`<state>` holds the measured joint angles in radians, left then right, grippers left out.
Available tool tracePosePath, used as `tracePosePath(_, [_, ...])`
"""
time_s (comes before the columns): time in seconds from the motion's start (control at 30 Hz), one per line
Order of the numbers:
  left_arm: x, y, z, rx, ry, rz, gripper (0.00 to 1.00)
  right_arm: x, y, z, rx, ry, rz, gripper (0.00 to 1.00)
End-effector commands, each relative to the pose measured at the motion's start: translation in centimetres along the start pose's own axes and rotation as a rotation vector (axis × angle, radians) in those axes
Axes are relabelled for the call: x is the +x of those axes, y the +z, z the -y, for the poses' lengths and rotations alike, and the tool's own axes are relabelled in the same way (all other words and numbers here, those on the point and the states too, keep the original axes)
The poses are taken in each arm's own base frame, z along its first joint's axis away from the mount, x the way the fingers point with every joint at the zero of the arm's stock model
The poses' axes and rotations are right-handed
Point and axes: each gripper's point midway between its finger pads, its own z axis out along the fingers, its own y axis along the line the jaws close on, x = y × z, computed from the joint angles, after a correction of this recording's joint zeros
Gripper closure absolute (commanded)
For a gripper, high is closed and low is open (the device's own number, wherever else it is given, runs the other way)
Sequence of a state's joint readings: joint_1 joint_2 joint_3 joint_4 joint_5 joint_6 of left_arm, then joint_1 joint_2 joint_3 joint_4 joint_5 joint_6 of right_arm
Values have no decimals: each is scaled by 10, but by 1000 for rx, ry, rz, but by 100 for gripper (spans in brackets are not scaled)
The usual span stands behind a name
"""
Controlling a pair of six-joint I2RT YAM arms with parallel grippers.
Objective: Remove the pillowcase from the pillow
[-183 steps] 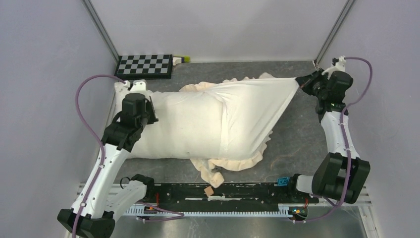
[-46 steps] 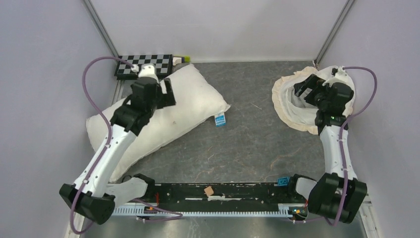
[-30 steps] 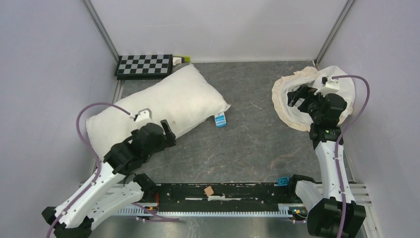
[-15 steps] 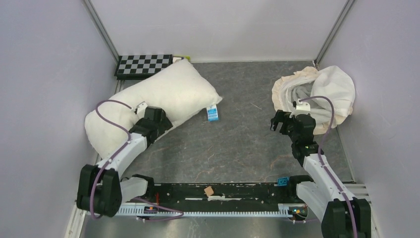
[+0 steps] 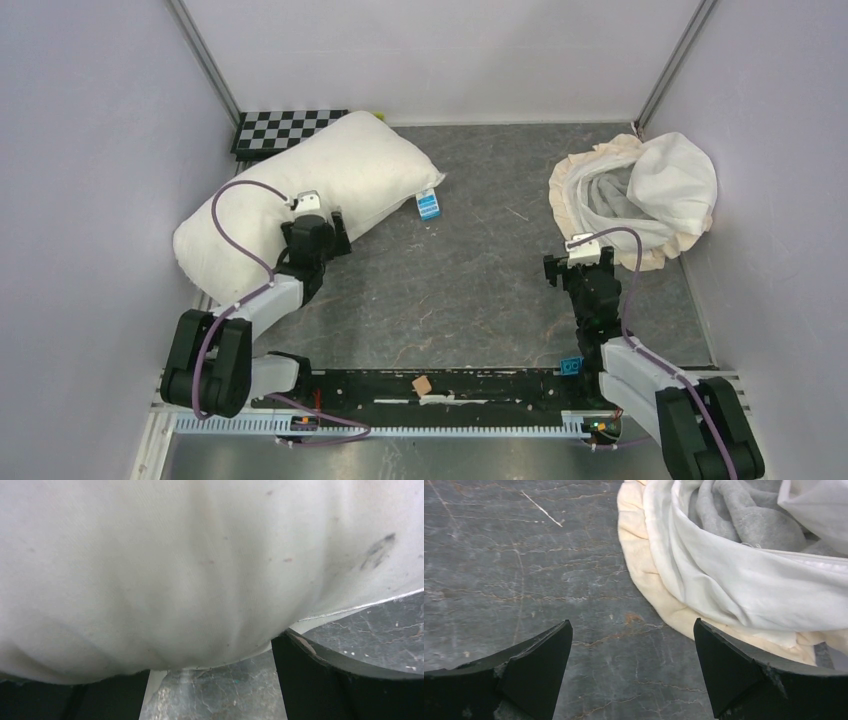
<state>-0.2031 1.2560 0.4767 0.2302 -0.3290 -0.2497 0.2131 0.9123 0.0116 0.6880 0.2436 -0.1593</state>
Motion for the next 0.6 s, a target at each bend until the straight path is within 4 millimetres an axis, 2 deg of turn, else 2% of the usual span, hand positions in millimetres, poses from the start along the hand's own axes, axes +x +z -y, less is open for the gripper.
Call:
tracePosePath(0.0, [-42, 11, -1, 24, 88, 260, 13, -22, 4, 24, 135, -22, 127, 2])
tracePosePath(0.13, [-41, 13, -11, -28, 82, 275, 15, -11, 13, 24, 135, -41, 92, 2])
tracePosePath(0.27, [-46, 6, -16, -40, 83, 337, 12, -2, 6, 37, 209, -5, 108, 2])
tracePosePath(0.37, [-49, 11, -19, -54, 93, 340, 10, -2, 0, 46, 252, 33, 133, 2])
tracePosePath(0.5, [-39, 13, -7, 66, 149, 418, 13, 0, 0, 46, 255, 31, 125, 6])
tracePosePath(0.53, [-34, 14, -10, 67, 136, 406, 12, -1, -1, 47, 257, 34, 130, 2])
tracePosePath(0.57, [-35, 16, -9, 68, 137, 405, 11, 0, -1, 47, 257, 34, 125, 2])
